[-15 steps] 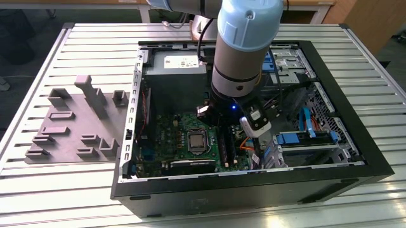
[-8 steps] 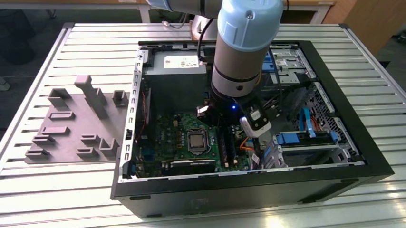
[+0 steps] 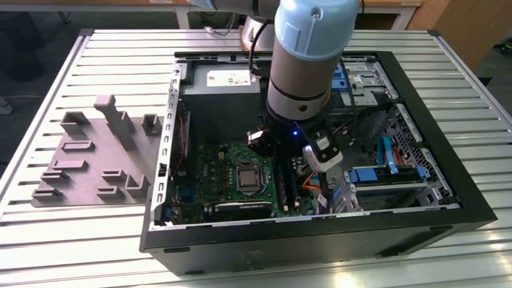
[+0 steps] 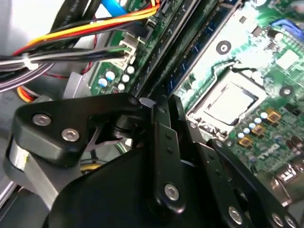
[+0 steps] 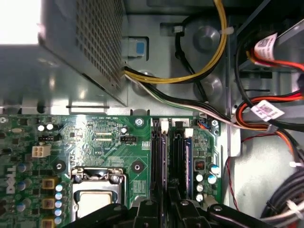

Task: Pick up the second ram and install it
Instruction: 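Press down the second ram until it locks into place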

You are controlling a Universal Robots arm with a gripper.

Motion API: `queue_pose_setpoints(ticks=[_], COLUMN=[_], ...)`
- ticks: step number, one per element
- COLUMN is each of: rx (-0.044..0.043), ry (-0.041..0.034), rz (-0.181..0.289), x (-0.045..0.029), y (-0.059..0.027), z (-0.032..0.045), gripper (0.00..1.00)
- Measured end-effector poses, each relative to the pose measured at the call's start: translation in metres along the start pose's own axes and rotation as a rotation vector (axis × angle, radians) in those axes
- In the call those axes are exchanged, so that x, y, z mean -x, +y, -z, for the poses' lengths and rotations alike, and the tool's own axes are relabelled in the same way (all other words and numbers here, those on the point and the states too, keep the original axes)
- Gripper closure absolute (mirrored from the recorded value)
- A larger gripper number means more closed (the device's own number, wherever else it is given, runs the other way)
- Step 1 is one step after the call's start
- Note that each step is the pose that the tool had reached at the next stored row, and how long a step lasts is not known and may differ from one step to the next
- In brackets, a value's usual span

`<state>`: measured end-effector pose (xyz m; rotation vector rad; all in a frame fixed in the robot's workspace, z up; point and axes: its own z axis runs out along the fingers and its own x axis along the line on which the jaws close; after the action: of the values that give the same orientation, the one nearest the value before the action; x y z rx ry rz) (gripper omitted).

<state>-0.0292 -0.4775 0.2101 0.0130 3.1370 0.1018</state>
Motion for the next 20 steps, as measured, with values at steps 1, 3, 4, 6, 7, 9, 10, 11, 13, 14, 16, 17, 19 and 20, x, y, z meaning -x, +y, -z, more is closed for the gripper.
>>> queue_pose_setpoints(ticks=[1,3,4,6,7,9,10,11,13,14,16,17,19,20], rx=[0.0,-0.0001,0.0,-0.0002,0.0001,0.0002,0.0001,0.0001,0.0,0.0001,-0.0001,-0.0003,-0.0013,-0.0008], ry=[0.0,0.0001,0.0002,0.0004,0.0003,0.0003,0.0003,0.0004,0.0004,0.0004,0.0005,0.0006,0.0009,0.0009], rz=[0.0,0.0,0.0,0.0,0.0,0.0,0.0,0.0,0.0,0.0,0.0,0.0,0.0,0.0], x=[0.0,0.0,0.0,0.0001,0.0001,0.0001,0.0001,0.0001,0.0001,0.0004,0.0003,0.0003,0.0003,0.0003], y=[0.0002,0.0006,0.0009,0.0011,0.0011,0.0011,0.0011,0.0011,0.0011,0.0011,0.0008,0.0007,0.0004,0.0003], z=[0.0032,0.0098,0.0132,0.017,0.017,0.017,0.017,0.0171,0.0171,0.0162,0.0126,0.0109,0.0089,0.0078], gripper=[0.78,0.78,0.78,0.78,0.78,0.8,0.8,0.87,0.87,0.87,0.87,0.87,0.87,0.87])
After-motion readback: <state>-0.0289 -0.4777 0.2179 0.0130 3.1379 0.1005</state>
